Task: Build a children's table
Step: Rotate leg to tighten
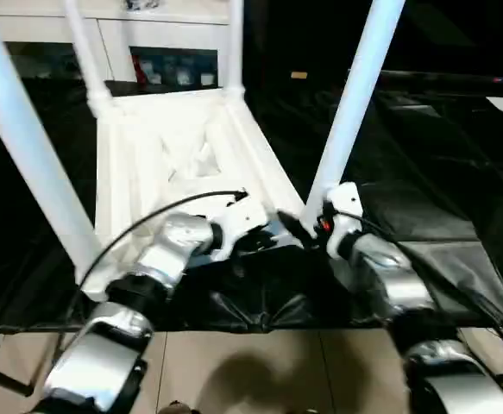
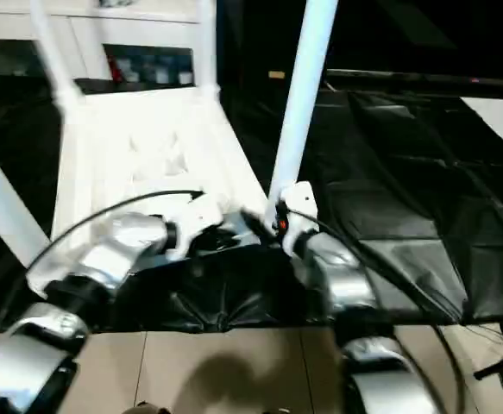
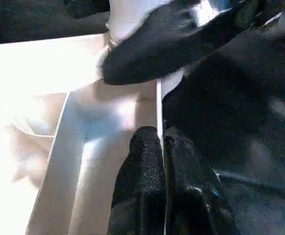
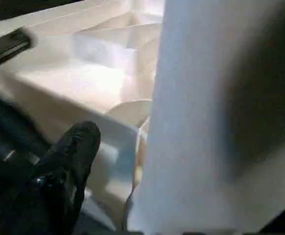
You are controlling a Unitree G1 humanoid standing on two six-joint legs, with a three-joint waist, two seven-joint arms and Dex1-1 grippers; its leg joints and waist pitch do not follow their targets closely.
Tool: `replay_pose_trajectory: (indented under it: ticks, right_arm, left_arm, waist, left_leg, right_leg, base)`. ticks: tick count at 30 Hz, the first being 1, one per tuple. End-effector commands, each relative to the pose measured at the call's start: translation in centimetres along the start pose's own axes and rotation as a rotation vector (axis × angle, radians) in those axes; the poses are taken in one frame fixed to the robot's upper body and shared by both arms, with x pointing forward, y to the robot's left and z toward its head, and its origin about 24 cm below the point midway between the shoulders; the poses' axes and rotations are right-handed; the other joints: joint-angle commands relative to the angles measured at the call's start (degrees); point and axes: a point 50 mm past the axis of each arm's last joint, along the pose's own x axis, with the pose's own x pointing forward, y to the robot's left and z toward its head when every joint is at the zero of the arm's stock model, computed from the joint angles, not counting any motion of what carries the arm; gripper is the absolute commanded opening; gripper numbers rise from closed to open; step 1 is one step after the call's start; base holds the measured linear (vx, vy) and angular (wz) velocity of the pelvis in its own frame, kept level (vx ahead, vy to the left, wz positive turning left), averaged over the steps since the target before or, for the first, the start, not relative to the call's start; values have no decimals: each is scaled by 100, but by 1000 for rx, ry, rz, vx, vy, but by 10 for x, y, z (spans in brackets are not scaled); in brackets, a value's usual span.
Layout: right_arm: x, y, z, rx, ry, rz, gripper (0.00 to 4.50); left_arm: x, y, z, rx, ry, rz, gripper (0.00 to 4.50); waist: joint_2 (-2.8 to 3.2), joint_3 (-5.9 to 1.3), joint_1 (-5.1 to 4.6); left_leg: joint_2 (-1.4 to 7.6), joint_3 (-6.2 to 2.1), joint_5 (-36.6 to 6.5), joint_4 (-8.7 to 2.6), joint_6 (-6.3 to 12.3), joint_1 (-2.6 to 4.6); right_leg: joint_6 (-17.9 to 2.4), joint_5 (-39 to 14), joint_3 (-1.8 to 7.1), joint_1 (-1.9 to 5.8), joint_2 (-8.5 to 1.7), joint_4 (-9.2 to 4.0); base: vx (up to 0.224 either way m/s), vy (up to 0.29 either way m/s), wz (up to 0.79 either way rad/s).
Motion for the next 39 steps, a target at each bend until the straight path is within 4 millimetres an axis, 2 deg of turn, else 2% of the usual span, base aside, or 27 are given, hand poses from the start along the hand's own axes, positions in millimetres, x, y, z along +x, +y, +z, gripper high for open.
replay_pose_trajectory:
  ticks: [1, 6, 11, 12, 14, 16, 18, 21, 23, 28, 31, 32, 39]
  right_arm:
    - [2, 11, 4, -57, 0, 140, 399]
    - [-12, 13, 2, -82, 73, 346, 399]
    - [-16, 14, 2, -69, 104, 443, 399]
    - [-17, 15, 2, -65, 109, 453, 374]
    - [-18, 16, 1, -46, 128, 488, 374]
    - [-19, 15, -1, -45, 145, 492, 362]
    - [-19, 15, -2, -29, 146, 494, 330]
    - [-19, 15, -2, -27, 145, 495, 326]
    - [-20, 15, -2, -16, 147, 504, 292]
    - [-21, 16, -2, -8, 158, 518, 250]
    - [-21, 17, -3, -6, 162, 524, 241]
    - [-21, 18, -3, -2, 165, 529, 225]
    - [-21, 21, -6, 6, 169, 538, 209]
  left_arm:
    - [8, -13, 12, 61, -77, -122, 0]
    - [-5, -12, 5, 65, -42, -200, 0]
    - [-15, -11, 0, 59, -18, -256, 0]
    - [-16, -11, -1, 58, -14, -260, 0]
    - [-19, -10, -3, 57, -3, -279, 0]
    - [-21, -10, -3, 56, 2, -289, 0]
    - [-24, -9, -4, 57, 9, -294, 0]
    - [-24, -8, -4, 57, 11, -295, 0]
    - [-25, -8, -4, 55, 12, -300, 0]
    - [-26, -9, -5, 53, 16, -309, 0]
    - [-26, -9, -6, 51, 17, -311, 0]
    - [-26, -9, -6, 49, 18, -311, 0]
    - [-26, -9, -7, 44, 16, -307, 0]
  waist:
    - [-22, -373, 18]
    - [-30, -379, 84]
    - [-24, -379, 123]
    - [-20, -379, 128]
    - [-18, -378, 137]
    - [-22, -383, 149]
    - [-22, -381, 151]
    - [-25, -384, 152]
    - [-16, -387, 159]
    - [-26, -391, 175]
    - [-34, -386, 187]
    - [-40, -385, 185]
    - [-51, -390, 188]
  left_leg:
    - [294, -130, -1288, -381, 390, 61]
    - [316, -107, -1193, -364, 440, 76]
    - [321, -106, -1202, -368, 394, 75]
    - [323, -108, -1219, -370, 376, 79]
    - [328, -108, -1229, -372, 348, 86]
    - [322, -106, -1207, -369, 333, 83]
    - [326, -110, -1232, -375, 304, 88]
    - [325, -111, -1267, -375, 256, 94]
    - [324, -111, -1267, -374, 248, 92]
    - [322, -109, -1213, -369, 264, 90]
    - [325, -108, -1217, -372, 254, 93]
    - [321, -109, -1253, -372, 241, 94]
    - [318, -111, -1204, -365, 235, 89]
  right_leg:
    - [-1271, -1219, 336, 290, -414, -411]
    - [-1348, -1077, 332, 284, -400, -378]
    - [-1372, -1132, 328, 281, -410, -367]
    - [-1370, -1152, 326, 279, -407, -369]
    - [-1374, -1160, 330, 273, -412, -371]
    - [-1373, -1127, 329, 278, -409, -360]
    - [-1360, -1165, 329, 274, -415, -366]
    - [-1344, -1219, 330, 271, -417, -371]
    - [-1352, -1181, 330, 272, -417, -367]
    - [-1364, -1105, 327, 281, -413, -355]
    - [-1340, -1169, 327, 275, -416, -362]
    - [-1320, -1236, 327, 273, -416, -368]
    - [-1278, -1264, 331, 275, -421, -366]
  base:
    - [0, 0, 0]
    - [0, 0, 0]
    - [0, 0, 0]
    - [0, 0, 0]
    - [0, 0, 0]
    - [0, 0, 0]
    - [0, 0, 0]
    - [0, 0, 0]
    - [0, 0, 0]
    - [0, 0, 0]
    - [0, 0, 0]
    - [0, 0, 0]
    - [0, 0, 0]
